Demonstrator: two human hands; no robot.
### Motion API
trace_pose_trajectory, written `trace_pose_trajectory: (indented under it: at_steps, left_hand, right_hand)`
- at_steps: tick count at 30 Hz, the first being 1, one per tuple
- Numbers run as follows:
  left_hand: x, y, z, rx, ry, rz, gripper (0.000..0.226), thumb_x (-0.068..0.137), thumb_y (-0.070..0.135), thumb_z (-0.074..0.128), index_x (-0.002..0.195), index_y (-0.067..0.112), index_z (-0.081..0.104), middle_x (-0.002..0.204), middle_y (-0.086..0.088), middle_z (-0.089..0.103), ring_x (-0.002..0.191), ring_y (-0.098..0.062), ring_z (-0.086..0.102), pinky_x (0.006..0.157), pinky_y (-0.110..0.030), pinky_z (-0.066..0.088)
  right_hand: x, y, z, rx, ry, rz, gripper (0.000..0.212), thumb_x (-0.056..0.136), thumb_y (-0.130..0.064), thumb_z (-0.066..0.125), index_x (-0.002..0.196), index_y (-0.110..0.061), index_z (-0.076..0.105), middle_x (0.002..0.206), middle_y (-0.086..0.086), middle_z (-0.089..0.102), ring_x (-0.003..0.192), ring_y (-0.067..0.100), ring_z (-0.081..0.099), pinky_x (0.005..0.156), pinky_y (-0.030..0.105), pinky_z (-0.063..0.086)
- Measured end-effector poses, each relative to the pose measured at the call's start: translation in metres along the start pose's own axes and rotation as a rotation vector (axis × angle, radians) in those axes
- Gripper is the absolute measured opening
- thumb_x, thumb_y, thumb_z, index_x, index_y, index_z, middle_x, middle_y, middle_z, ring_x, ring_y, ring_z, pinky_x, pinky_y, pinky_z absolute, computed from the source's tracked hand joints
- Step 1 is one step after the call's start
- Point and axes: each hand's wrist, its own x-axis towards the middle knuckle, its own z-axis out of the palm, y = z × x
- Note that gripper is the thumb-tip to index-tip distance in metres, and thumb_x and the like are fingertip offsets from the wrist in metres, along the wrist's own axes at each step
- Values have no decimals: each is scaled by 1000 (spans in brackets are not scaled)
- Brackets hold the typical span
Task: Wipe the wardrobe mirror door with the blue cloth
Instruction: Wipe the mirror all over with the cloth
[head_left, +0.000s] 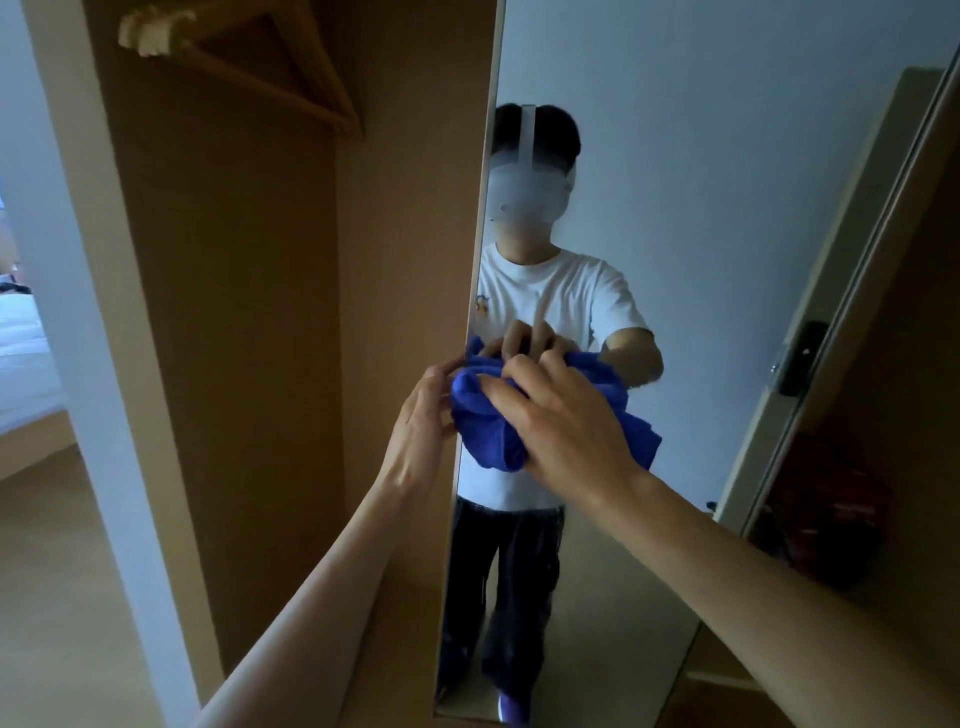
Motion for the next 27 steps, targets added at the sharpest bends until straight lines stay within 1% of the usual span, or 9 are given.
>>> trace_pose_trajectory:
  at_steps: [2, 5, 7, 11, 15, 19, 21, 24, 27]
  left_hand:
    - [-1, -2, 0, -9, 17, -19, 46, 111, 43, 25, 131, 29, 63, 121, 3, 73, 108, -4, 68, 90, -25, 57]
    - [-4, -3, 2, 19, 55, -30, 49, 110, 48, 26, 132, 27, 64, 125, 4, 69, 114, -7, 65, 107, -39, 50]
    - [-6, -4, 4, 19, 64, -39, 53, 109, 50, 25, 133, 23, 64, 127, 1, 69, 118, -12, 64, 110, -44, 47]
    - [-8, -6, 5, 19, 69, -37, 50, 109, 50, 26, 127, 28, 67, 124, -1, 71, 117, -14, 65, 110, -45, 47]
    - [-9, -8, 5, 76, 53, -26, 51, 102, 61, 25, 112, 34, 67, 122, -3, 68, 117, -20, 63, 109, -49, 45]
    - [-10, -8, 4, 127, 37, -26, 46, 95, 67, 23, 109, 51, 64, 120, 6, 68, 112, -13, 63, 106, -46, 48]
    - [-11, -11, 5, 140, 45, -11, 43, 95, 67, 23, 107, 55, 63, 118, 10, 67, 110, -9, 63, 104, -43, 49]
    - [-14, -13, 8, 127, 59, 0, 41, 97, 65, 24, 111, 54, 62, 121, 12, 66, 112, -9, 62, 104, -41, 49]
    - [-14, -16, 11, 111, 85, 2, 41, 108, 54, 25, 116, 41, 63, 121, 7, 67, 114, -13, 61, 106, -47, 47]
  right_hand:
    - [-16, -10, 9, 20, -40, -10, 49, 79, -9, 68, 126, -15, 58, 106, 5, 58, 88, 27, 49, 71, 40, 44]
    - [-29, -19, 17, 23, -80, 9, 52, 77, -15, 70, 127, -16, 57, 106, 4, 59, 86, 25, 50, 67, 38, 44]
    - [-30, -20, 18, 28, -80, 26, 50, 78, -15, 69, 127, -16, 58, 105, 3, 59, 86, 24, 50, 67, 37, 44]
    - [-20, -12, 11, 36, -47, 61, 47, 82, -11, 67, 128, -17, 59, 105, 4, 59, 88, 25, 50, 70, 39, 43]
    - [8, 9, -12, -10, 82, 129, 40, 87, -14, 67, 126, -16, 61, 108, 6, 61, 90, 27, 52, 71, 39, 41]
    - [35, 39, -39, -31, 127, 150, 42, 86, -12, 53, 128, -17, 59, 109, 8, 61, 93, 30, 52, 70, 42, 45]
    - [38, 46, -45, -45, 126, 152, 44, 87, -14, 47, 128, -18, 60, 106, 6, 61, 90, 29, 51, 68, 38, 40]
    - [29, 38, -38, -106, 104, 125, 40, 88, -9, 56, 127, -18, 61, 108, 7, 61, 91, 31, 50, 74, 40, 39]
    - [10, 20, -21, -99, 44, 104, 51, 82, -4, 65, 130, -20, 59, 115, 7, 60, 93, 31, 50, 75, 43, 39]
